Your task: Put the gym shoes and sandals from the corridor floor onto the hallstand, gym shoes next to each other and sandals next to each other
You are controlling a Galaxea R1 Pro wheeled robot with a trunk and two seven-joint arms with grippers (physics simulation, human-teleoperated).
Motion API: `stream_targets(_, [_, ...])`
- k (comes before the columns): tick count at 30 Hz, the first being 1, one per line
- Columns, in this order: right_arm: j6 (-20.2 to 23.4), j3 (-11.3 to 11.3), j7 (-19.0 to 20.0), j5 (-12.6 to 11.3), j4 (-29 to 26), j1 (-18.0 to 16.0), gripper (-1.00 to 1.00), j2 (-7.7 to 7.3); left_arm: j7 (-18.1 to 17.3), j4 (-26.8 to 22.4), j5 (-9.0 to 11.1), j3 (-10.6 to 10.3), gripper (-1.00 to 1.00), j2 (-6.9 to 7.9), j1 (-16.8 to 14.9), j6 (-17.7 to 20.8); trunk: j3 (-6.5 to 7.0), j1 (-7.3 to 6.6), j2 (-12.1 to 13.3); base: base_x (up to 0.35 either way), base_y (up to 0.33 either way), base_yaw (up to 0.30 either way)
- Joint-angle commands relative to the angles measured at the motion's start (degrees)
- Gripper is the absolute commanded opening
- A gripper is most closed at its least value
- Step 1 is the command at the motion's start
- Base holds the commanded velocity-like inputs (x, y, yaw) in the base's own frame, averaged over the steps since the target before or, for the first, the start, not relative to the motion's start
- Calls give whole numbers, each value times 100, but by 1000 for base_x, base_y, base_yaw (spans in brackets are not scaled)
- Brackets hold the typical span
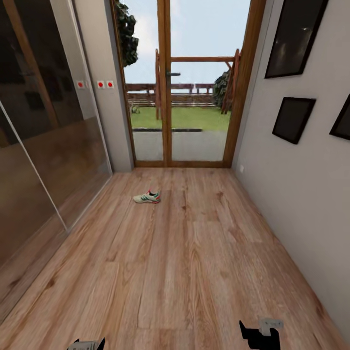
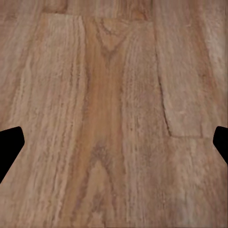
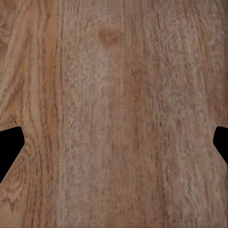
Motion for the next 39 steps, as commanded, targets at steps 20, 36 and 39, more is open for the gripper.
stream_targets(20, [-70,-1,33,-60,158,-3,100,-222,-42,2,55,47,100,10,-3,-2,-5,2,-2,279,-165,0])
stream_targets(36, [-71,-1,29,-67,154,-3,100,-210,-42,4,55,51,100,18,-3,-1,-5,2,-2,279,-166,0])
stream_targets(39, [-71,-1,29,-68,154,-3,100,-207,-42,2,55,53,100,20,-3,1,-5,2,-2,278,-168,0])
